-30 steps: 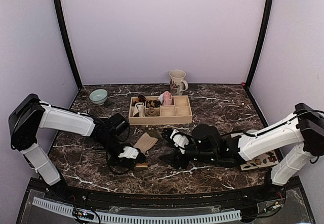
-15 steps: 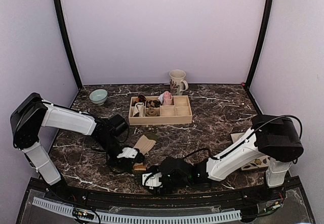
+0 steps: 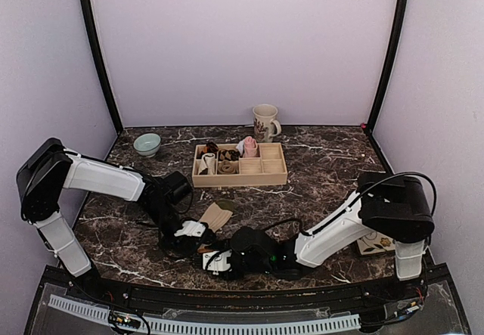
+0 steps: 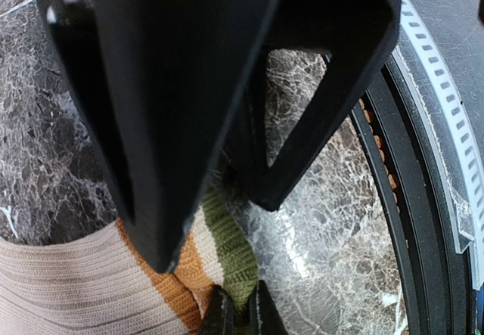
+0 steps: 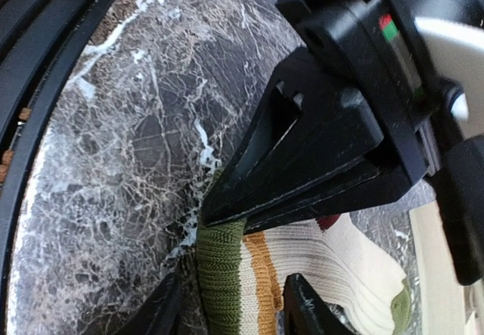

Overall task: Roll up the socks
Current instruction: Roll the sock at the center of the board.

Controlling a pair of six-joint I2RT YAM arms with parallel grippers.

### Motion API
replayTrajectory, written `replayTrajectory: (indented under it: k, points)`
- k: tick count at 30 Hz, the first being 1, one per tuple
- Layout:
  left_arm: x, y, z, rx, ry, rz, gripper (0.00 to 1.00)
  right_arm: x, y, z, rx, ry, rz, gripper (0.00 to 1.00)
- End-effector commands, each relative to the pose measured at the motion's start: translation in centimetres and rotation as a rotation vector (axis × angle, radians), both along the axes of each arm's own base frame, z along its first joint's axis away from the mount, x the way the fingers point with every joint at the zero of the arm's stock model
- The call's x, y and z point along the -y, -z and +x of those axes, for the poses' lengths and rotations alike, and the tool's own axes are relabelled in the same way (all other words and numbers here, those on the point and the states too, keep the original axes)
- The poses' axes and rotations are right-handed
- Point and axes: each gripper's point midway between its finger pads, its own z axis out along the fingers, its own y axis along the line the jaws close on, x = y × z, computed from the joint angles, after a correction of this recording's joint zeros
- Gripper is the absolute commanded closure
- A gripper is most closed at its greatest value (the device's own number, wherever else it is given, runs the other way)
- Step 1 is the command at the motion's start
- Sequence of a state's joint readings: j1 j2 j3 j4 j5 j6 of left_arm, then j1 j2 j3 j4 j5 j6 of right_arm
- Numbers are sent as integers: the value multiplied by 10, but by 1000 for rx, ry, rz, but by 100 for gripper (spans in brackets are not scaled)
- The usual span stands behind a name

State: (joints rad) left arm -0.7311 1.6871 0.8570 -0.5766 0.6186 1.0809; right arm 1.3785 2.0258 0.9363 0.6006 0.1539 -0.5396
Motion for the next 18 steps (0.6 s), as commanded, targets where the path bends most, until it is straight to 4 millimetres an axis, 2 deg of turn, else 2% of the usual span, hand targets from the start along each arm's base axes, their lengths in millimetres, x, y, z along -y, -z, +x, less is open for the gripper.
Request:
replayTrajectory:
  k: [1, 8, 11, 14, 17, 18]
  points:
    - [-28, 16, -14, -56, 2, 145, 100, -11, -2, 7, 10, 5, 43, 58]
    - [-31, 18, -16, -62, 9, 145, 100, -11, 13, 10, 8, 21, 18, 71]
    - [-29, 16, -13, -51, -8, 142, 98, -10, 17, 13, 16, 37, 9, 84]
    - [-27, 14, -8, -39, -38, 135, 85, -12, 23, 10, -19, 28, -14, 100]
    - [-26, 5, 4, -32, -114, 109, 67, -9, 29, 4, -63, 28, -35, 100]
    - [-27, -2, 12, -37, -166, 77, 49, -8, 29, 3, -75, 33, -36, 100]
